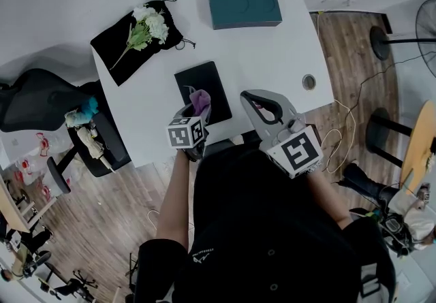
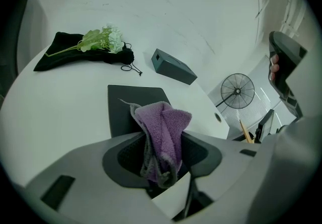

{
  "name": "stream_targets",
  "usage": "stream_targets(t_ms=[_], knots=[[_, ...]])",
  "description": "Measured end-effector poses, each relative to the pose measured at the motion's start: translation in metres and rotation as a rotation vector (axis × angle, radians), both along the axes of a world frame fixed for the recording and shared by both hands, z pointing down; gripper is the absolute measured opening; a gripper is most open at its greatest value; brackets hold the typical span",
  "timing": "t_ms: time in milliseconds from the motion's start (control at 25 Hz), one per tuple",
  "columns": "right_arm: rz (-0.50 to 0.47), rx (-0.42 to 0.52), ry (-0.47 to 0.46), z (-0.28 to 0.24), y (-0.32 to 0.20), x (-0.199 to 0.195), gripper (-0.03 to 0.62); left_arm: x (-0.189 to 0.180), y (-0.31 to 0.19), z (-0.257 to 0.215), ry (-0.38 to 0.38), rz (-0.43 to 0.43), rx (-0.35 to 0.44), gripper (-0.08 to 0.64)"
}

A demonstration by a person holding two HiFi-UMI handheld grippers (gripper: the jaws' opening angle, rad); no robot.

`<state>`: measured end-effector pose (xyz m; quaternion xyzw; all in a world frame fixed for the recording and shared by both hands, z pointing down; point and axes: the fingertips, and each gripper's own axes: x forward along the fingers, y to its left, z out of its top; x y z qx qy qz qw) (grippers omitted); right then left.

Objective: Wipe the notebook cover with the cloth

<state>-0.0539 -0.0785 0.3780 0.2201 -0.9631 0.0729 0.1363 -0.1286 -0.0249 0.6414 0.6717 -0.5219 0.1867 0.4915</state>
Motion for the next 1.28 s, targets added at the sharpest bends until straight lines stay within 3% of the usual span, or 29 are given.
stream_targets(t_ms=[1000,1280], knots=[[-0.088,0.017,0.045,0.006,0.044,-0.041,0.006,-0.039,0.032,0.000,-0.030,-0.016,-0.012,0.187],[-0.054,0.029,0.026,0.001,0.049,-0.043,0.005,-0.050,0.038,0.000,-0.031,-0.026,-0.008,0.187]])
